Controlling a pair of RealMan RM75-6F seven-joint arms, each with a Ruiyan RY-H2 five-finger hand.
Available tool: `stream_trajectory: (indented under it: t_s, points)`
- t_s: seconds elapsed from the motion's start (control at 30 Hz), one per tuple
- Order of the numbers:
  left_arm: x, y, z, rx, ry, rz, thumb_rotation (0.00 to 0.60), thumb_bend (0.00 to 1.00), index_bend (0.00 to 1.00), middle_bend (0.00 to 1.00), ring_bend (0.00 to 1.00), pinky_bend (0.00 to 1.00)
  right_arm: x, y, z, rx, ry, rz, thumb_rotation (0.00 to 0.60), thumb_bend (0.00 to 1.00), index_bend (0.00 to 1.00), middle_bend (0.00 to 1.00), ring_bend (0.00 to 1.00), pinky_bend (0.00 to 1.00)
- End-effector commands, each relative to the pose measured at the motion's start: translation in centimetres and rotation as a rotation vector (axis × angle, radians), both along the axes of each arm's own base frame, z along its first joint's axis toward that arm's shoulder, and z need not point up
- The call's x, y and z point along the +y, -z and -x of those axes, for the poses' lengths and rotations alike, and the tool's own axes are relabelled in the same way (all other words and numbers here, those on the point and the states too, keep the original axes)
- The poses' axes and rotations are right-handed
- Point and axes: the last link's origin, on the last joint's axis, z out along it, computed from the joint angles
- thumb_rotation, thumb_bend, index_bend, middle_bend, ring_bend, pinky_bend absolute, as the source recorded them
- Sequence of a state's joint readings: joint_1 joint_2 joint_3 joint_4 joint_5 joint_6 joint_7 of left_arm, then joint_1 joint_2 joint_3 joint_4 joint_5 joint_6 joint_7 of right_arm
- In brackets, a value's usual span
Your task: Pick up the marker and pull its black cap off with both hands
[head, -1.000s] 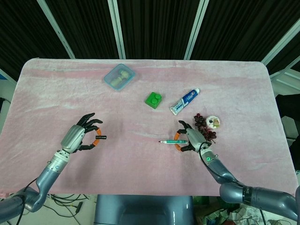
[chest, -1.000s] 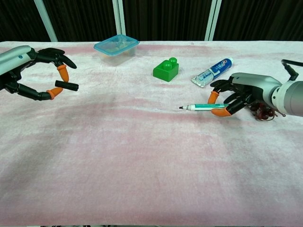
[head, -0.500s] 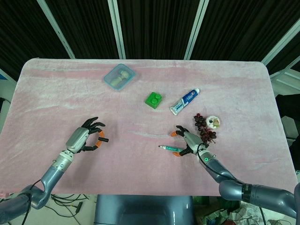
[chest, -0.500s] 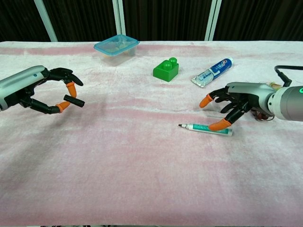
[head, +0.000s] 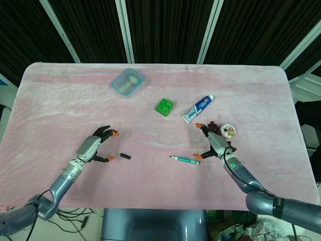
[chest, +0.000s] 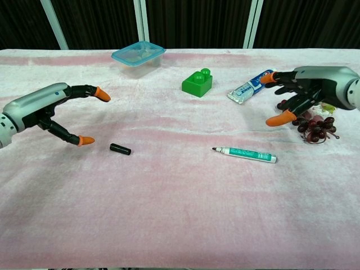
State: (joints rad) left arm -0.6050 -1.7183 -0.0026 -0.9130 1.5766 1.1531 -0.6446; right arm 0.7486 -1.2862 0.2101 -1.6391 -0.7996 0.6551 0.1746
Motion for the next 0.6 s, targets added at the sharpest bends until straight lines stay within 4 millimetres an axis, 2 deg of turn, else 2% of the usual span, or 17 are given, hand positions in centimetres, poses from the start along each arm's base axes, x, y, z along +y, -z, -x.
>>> stream_trajectory:
  t_s: [0.03, 0.13, 0.17, 0.27, 0.37, 0.5, 0.6]
  points:
    - [0.5, -1.7, -0.2, -0.019, 0.004, -0.046, 0.6, 0.16, 0.18, 0.16, 0.0, 0.02, -0.1, -2.3, 0.6, 0.03, -0.009, 0.066, 0.6, 0.01, 0.02, 0.0, 0.0, 0.15]
    - [0.8, -3.5, -0.7, -0.035, 0.02, -0.086, 0.6, 0.16, 0.18, 0.16, 0.0, 0.02, -0.4, -4.1, 1.2, 0.076, -0.019, 0.133, 0.6, 0.01, 0.02, 0.0, 0.0, 0.15]
    - [0.8, -4.7, -1.0, -0.029, 0.045, -0.128, 0.6, 0.16, 0.18, 0.16, 0.0, 0.02, -0.7, -5.4, 2.0, 0.134, -0.032, 0.186, 0.6, 0.01, 0.02, 0.0, 0.0, 0.15]
    - [0.5, -6.8, -1.4, 0.045, 0.084, -0.197, 0.6, 0.16, 0.17, 0.16, 0.0, 0.02, -0.7, -7.4, 3.2, 0.241, -0.048, 0.271, 0.6, 0.01, 0.02, 0.0, 0.0, 0.15]
    - [-0.4, -9.1, -1.7, 0.166, 0.107, -0.283, 0.6, 0.16, 0.17, 0.16, 0.0, 0.02, -0.4, -9.5, 4.6, 0.352, -0.076, 0.363, 0.6, 0.02, 0.02, 0.0, 0.0, 0.15]
    - [-1.6, -10.9, -1.8, 0.253, 0.109, -0.338, 0.6, 0.16, 0.17, 0.16, 0.0, 0.02, 0.3, -11.1, 5.8, 0.425, -0.111, 0.401, 0.6, 0.05, 0.02, 0.0, 0.0, 0.15]
    - [-3.0, -12.8, -1.7, 0.317, 0.102, -0.406, 0.6, 0.16, 0.17, 0.16, 0.0, 0.02, 1.5, -12.8, 7.0, 0.475, -0.132, 0.439, 0.6, 0.06, 0.02, 0.0, 0.0, 0.15]
